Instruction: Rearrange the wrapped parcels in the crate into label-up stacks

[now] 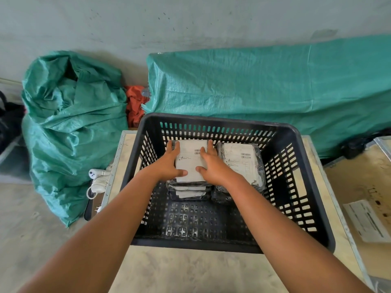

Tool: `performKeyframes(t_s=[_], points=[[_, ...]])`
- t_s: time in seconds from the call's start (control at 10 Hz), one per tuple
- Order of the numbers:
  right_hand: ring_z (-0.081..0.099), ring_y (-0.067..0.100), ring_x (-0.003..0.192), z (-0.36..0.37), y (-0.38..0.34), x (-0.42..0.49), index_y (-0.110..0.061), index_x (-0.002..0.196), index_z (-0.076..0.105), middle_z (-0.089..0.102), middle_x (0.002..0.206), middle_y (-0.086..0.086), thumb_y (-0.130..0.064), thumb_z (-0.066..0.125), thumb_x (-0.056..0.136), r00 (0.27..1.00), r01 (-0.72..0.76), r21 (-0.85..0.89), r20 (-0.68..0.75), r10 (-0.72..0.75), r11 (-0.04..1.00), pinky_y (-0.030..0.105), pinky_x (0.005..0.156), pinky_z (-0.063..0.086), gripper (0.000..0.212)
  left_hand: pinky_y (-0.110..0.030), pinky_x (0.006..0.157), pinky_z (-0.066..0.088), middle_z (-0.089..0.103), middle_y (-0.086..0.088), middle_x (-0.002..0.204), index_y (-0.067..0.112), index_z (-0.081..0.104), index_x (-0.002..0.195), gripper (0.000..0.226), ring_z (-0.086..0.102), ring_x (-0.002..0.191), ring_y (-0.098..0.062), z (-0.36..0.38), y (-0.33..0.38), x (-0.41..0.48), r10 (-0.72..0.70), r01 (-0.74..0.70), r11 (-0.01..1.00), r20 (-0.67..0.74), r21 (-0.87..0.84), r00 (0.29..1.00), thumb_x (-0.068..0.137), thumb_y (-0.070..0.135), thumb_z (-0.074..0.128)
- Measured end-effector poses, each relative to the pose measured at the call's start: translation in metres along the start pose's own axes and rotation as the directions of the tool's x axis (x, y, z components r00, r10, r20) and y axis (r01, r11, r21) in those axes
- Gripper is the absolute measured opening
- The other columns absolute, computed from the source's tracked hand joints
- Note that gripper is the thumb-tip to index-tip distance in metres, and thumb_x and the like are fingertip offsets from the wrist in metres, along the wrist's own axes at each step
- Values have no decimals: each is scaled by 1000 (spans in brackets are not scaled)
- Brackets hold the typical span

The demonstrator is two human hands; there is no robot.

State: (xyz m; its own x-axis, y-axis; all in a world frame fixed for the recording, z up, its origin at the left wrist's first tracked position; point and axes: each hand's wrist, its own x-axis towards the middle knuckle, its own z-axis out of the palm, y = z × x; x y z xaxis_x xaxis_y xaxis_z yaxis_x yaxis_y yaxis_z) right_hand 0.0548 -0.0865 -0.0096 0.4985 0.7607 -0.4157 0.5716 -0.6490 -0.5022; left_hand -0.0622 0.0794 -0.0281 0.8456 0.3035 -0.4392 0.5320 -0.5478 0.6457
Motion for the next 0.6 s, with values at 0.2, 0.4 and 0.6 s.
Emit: performKeyframes(t_s=[0.2, 0.4, 0.6], points=[[-14, 29, 156, 3, 0, 2, -7, 164, 9, -28, 166, 11, -26, 59, 104, 1000, -12, 19, -24, 13, 1000, 39, 124, 3, 80, -29, 114, 32, -28, 11, 164, 19, -13, 160, 118, 10, 152, -20, 0, -1, -3, 12, -12, 999, -7, -48, 1000, 86, 23, 79], [-6, 27, 157, 3, -1, -1, -8, 164, 14, -24, 168, 7, -25, 64, 101, 999, -22, 81, -40, 25, 996, 37, 124, 8, 82, -35, 113, 39, -22, 10, 166, 16, -8, 161, 119, 17, 151, -22, -1, 7, -10, 11, -13, 998, -40, -59, 999, 83, 22, 82], [30, 26, 151, -17, 1, -17, -17, 160, 34, 29, 167, 4, -21, 71, 97, 982, 49, 375, -188, 24, 926, 41, 120, 29, 73, -22, 102, 33, 19, -9, 165, 13, 20, 159, 101, 36, 143, -26, -7, 26, -21, 37, -41, 999, -172, -17, 984, 82, 31, 82]])
